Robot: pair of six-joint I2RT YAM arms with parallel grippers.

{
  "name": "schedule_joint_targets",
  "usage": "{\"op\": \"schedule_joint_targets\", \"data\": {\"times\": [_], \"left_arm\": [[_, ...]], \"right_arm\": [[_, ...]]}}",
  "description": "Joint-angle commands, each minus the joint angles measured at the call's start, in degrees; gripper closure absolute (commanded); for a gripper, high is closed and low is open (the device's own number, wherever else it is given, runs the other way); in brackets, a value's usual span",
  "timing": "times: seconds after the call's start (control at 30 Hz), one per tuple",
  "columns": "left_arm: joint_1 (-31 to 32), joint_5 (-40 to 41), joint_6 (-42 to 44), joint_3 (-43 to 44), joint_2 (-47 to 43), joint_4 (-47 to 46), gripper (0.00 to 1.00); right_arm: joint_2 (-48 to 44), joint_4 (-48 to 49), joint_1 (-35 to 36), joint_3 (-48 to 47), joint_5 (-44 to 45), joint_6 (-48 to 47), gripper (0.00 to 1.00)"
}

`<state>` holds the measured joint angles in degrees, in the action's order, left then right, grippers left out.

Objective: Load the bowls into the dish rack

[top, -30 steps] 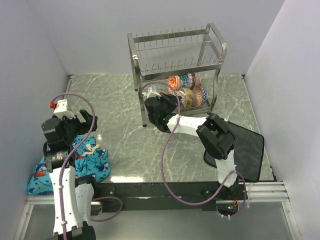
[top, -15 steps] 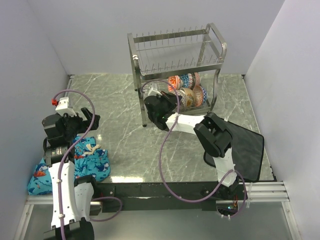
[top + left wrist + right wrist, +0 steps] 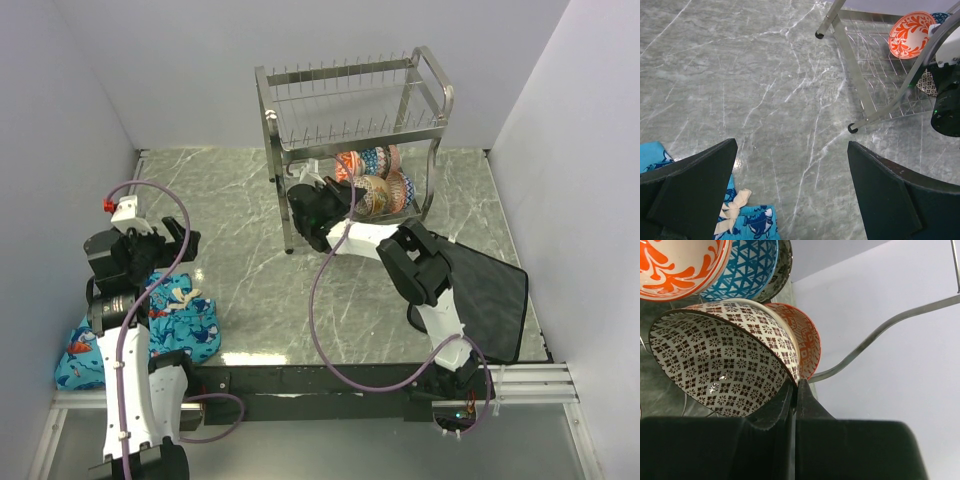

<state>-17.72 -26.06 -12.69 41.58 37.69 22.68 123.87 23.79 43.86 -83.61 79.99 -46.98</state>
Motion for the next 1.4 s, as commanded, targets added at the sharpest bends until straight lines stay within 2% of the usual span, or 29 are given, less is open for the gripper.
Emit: {"op": "schedule_joint_targets", "data": {"times": [0.0, 0.5, 0.87, 1.37], "left_arm": [[-0.3, 0.0, 1.1, 0.4, -1.0, -0.1, 0.01], [-0.6, -0.1, 1.3, -1.8, -2.6, -1.3, 0.01], [-0.7, -1.1, 1.3, -1.1, -1.0, -1.1, 0.01], [-0.5, -1.7, 0.7, -3.9, -1.5, -4.8, 0.01]], "right_arm": [[1.8, 1.1, -1.9, -2.1, 8.1, 0.0, 1.00], [2.2, 0.6, 0.4, 1.6, 9.9, 0.7, 1.00], [6.9, 1.4, 1.3, -6.4, 9.4, 0.0, 1.00], [4.8, 1.3, 1.6, -0.4, 9.5, -0.6, 1.00]]}}
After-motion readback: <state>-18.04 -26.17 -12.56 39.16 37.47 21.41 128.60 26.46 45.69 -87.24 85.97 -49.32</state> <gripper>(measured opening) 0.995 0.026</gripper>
